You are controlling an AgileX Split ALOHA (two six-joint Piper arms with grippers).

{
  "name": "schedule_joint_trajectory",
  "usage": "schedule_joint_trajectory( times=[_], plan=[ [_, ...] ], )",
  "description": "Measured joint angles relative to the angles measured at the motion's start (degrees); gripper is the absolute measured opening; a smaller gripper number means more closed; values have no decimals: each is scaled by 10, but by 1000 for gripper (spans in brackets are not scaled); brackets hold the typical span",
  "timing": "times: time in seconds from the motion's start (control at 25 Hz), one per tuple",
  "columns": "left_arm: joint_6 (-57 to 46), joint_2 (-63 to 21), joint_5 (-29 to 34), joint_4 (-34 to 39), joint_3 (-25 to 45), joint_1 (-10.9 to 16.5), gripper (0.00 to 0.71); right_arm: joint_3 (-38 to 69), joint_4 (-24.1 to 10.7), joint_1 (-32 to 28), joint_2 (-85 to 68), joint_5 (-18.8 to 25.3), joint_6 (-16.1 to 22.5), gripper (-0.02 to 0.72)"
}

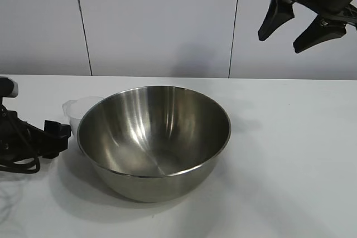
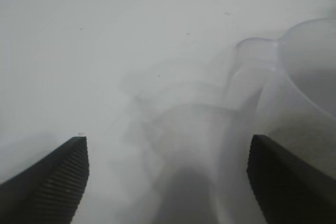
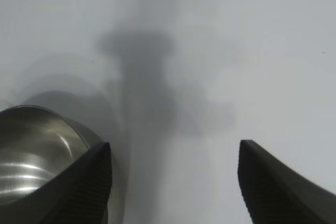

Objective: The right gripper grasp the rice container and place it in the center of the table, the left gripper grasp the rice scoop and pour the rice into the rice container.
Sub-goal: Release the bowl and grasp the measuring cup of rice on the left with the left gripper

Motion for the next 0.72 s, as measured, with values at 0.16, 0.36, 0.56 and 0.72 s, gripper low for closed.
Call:
schedule_joint_trajectory(
  times=[0.16,0.36,0.56,0.72],
  plan=[
    [-6,0,0,53,0,50,594,0,0,0,0,0,0,474],
    [-31,2,0,194,-1,102,594,0,0,0,0,0,1,474],
    [-59,2,0,271,-24,128,594,0,0,0,0,0,1,474],
    [-67,2,0,300,-53,131,594,0,0,0,0,0,6,474]
  ],
)
